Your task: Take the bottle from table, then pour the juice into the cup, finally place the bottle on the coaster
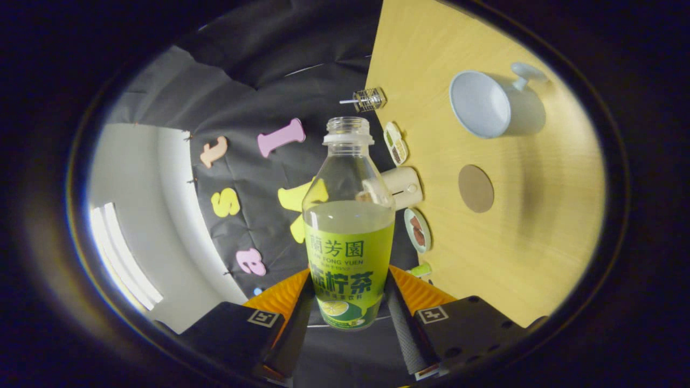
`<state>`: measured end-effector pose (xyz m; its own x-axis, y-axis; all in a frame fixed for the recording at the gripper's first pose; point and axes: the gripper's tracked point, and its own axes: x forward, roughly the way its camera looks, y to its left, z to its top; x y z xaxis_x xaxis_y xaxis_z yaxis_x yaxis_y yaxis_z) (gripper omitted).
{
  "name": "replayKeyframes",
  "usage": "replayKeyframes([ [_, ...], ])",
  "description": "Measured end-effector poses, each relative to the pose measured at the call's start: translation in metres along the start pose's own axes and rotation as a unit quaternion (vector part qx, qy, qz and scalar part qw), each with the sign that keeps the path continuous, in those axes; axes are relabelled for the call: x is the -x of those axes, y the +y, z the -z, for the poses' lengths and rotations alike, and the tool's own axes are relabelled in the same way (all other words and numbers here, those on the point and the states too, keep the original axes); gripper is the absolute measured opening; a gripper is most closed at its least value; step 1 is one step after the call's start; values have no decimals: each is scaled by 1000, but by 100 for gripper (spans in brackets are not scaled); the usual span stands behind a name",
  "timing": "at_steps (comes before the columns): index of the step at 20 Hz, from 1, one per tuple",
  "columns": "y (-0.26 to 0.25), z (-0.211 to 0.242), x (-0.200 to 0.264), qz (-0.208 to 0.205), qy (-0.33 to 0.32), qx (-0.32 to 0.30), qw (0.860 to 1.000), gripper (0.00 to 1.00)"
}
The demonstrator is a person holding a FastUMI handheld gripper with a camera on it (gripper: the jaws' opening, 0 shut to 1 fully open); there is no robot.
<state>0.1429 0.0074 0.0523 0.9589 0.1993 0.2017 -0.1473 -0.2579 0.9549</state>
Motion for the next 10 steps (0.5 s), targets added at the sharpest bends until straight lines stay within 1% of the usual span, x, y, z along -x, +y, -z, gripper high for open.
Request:
replayKeyframes([
  [3,-6,5,10,8,2,62,998,78],
  [5,-20,8,14,38,8,126,991,78],
  [8,-36,8,23,73,12,229,971,78],
  [10,-47,9,30,98,15,298,949,78],
])
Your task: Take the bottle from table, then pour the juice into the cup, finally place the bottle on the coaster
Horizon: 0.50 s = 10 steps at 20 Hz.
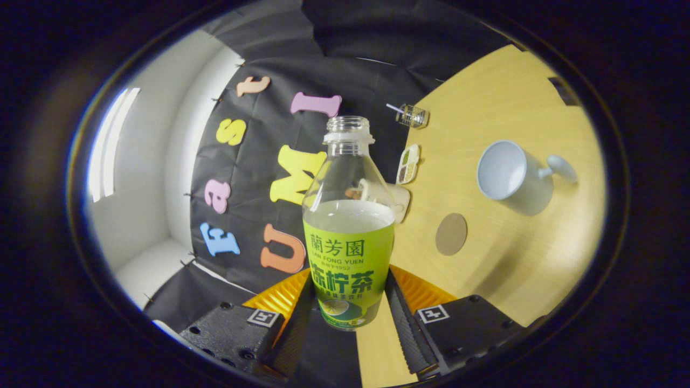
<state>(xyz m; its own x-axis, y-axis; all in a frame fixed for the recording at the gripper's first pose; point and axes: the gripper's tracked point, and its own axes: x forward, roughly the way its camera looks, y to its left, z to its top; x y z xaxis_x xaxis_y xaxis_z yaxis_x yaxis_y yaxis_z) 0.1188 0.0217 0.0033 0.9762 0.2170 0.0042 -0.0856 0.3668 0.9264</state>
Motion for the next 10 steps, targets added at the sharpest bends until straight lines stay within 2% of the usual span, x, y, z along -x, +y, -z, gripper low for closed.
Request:
replayKeyframes([
  [2,-8,3,1,29,11,73,997,78],
  [4,-15,1,6,59,9,158,986,78],
  [7,-21,-12,13,90,-9,281,955,79],
  [10,-12,-26,10,99,-31,357,928,79],
])
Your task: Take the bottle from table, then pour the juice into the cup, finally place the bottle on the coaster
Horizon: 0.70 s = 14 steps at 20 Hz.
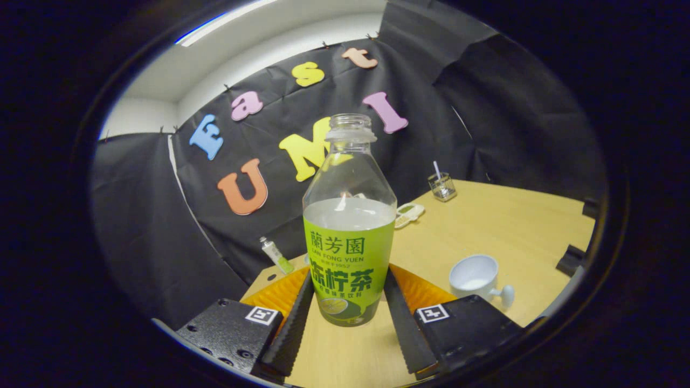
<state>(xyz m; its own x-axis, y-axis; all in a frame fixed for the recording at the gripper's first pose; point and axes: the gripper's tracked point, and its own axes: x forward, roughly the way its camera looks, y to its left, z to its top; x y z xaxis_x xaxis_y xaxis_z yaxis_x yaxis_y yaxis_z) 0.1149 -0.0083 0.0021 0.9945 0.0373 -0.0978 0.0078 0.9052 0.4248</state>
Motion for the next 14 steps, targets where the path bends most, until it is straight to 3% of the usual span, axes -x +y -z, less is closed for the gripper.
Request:
replayKeyframes([
  [6,0,-8,-38,33,10,88,996,79],
  [14,-26,8,-110,89,34,185,978,80],
])
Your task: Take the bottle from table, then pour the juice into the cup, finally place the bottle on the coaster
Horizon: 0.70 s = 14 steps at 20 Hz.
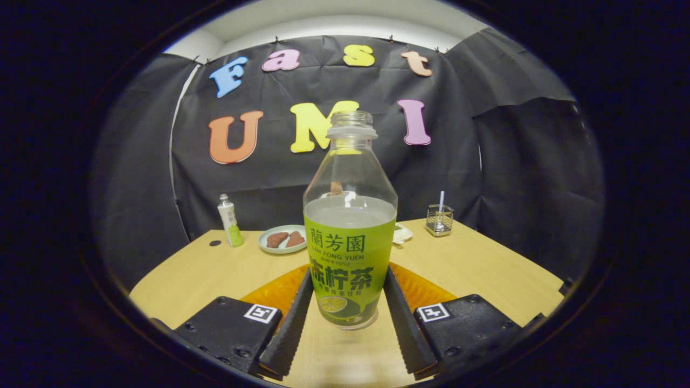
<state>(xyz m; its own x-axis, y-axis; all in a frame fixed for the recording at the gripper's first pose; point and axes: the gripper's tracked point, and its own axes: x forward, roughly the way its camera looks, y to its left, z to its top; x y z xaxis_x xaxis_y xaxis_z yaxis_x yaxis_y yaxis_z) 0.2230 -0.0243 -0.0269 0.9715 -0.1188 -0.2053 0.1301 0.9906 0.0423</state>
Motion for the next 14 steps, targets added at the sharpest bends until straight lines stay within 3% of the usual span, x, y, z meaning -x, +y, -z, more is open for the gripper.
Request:
replayKeyframes([
  [14,8,47,-72,-13,40,22,999,80],
])
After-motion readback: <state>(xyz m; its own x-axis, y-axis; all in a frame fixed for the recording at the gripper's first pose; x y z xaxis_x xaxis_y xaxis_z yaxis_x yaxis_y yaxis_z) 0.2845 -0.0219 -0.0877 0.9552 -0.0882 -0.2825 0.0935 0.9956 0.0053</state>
